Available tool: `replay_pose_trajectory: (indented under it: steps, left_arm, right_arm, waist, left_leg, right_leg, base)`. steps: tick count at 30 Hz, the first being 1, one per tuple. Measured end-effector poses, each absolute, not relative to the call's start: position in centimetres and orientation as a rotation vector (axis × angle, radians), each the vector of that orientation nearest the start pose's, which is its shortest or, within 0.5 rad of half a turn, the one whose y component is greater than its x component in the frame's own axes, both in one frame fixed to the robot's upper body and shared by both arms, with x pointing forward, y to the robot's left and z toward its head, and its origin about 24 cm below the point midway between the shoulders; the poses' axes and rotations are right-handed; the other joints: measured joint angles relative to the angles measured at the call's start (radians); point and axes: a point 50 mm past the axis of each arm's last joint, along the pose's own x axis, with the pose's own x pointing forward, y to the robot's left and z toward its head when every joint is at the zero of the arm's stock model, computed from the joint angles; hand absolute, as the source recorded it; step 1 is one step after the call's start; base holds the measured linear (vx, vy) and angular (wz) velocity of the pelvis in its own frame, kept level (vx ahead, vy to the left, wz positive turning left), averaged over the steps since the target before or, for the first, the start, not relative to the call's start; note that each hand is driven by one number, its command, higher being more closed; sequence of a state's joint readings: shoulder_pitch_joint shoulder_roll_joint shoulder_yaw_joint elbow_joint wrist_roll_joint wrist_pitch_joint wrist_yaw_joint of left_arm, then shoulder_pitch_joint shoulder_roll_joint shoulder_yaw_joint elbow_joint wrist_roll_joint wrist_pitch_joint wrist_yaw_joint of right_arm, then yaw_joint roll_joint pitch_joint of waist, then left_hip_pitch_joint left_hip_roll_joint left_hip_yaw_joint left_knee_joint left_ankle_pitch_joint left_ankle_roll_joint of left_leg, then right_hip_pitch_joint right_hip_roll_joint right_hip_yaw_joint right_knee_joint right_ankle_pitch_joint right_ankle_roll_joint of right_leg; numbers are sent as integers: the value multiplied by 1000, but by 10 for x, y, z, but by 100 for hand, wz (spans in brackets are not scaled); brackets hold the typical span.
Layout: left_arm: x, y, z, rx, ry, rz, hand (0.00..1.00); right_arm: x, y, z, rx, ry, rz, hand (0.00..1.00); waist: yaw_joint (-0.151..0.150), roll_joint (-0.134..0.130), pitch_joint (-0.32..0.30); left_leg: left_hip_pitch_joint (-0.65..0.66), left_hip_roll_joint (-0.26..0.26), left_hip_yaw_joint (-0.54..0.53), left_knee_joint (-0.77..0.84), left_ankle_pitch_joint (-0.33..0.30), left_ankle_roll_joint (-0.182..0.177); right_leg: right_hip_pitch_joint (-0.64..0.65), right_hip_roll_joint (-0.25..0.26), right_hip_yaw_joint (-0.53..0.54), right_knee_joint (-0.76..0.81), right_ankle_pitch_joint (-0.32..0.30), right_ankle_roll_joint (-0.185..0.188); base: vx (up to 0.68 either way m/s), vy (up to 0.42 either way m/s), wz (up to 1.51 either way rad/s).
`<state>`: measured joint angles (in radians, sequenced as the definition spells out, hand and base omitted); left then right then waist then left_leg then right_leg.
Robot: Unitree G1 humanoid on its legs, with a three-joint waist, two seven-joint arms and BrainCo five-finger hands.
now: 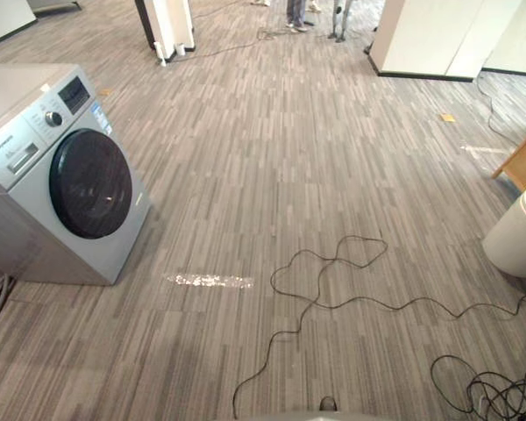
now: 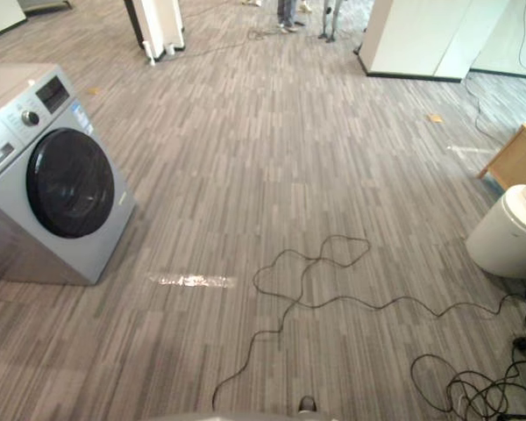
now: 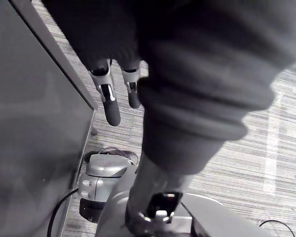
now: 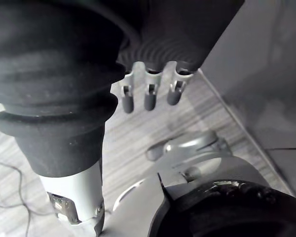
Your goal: Organize washtable
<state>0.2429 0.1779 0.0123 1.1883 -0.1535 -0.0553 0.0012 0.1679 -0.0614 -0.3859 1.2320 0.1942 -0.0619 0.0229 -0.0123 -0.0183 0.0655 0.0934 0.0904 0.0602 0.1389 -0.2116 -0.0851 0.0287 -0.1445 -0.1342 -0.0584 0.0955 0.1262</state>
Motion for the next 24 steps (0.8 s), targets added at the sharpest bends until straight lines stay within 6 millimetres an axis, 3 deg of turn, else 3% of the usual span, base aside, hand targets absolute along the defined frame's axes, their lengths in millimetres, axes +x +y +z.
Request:
replay_pose_trajectory:
  steps: [5,8,10,11,13,16,19,20,21,22,23,24]
  left_arm:
    - [3,225,-170,7,1336,268,0]
    - [12,225,-170,9,1310,263,0]
    - [16,222,-170,1,1295,257,0]
    - [15,221,-170,-1,1298,257,0]
    - [14,221,-170,1,1301,262,0]
    - [14,222,-170,2,1301,262,0]
    - [13,225,-170,8,1315,263,0]
    - [12,222,-171,8,1326,246,0]
    - [13,218,-172,6,1334,238,0]
    - [11,216,-172,7,1345,231,0]
    - [13,214,-173,-2,1340,223,0]
    - [14,214,-172,-4,1334,223,0]
  right_arm:
    - [26,-207,-175,347,1232,-538,0]
    - [41,-203,-174,371,1187,-531,0]
    - [49,-207,-171,395,1137,-555,0]
    - [56,-208,-170,408,1105,-561,0]
    - [56,-208,-170,414,1103,-564,0]
    - [56,-209,-169,436,1093,-586,0]
    - [53,-207,-170,444,1107,-592,0]
    - [53,-210,-170,446,1105,-600,0]
    - [54,-214,-169,445,1096,-611,0]
    - [51,-219,-169,447,1094,-637,0]
    - [55,-224,-167,443,1079,-646,0]
    - [66,-222,-166,449,1057,-631,0]
  waist:
    - [2,-17,13]
    - [-2,-33,73]
    - [1,-30,105]
    - [-2,-15,125]
    - [-2,-14,125]
    - [-5,-2,134]
    - [-21,-12,139]
    - [-31,3,143]
    - [-38,13,141]
    - [-45,52,133]
    - [-31,86,125]
    - [-24,85,128]
  left_leg:
    - [-28,-2,26,20,-4,5]
    - [-43,-28,26,84,-46,45]
    - [-10,-35,28,93,-66,66]
    - [18,-28,29,91,-70,75]
    - [40,-7,37,86,-75,77]
    - [46,38,34,70,-90,54]
    - [68,48,17,68,-136,14]
    - [85,59,-4,64,-161,6]
    - [99,79,-13,47,-167,3]
    - [114,106,-20,14,-166,2]
    - [111,140,-32,27,-116,-50]
    - [80,148,-38,91,-60,-81]
  right_leg:
    - [-58,-5,27,45,0,-3]
    - [-137,-43,39,242,-82,-10]
    - [-198,-72,22,425,-97,-46]
    - [-245,-78,18,529,-91,-73]
    - [-282,-68,-3,563,-120,-69]
    - [-339,-10,-30,411,-123,-50]
    - [-343,0,-42,213,-107,-29]
    - [-348,5,-39,245,-25,-42]
    - [-355,13,-55,283,-17,-46]
    - [-376,35,-74,337,-25,-58]
    - [-406,63,-87,391,-70,-102]
    - [-410,74,-87,427,-85,-132]
  base:
    - [-87,-12,-16]
    - [-152,35,-6]
    - [-127,48,-13]
    - [-82,30,-7]
    - [-17,24,-5]
    - [147,-60,1]
    - [353,-215,17]
    - [310,-224,34]
    - [429,-271,43]
    - [472,-227,28]
    - [593,-279,1]
    - [510,-233,-14]
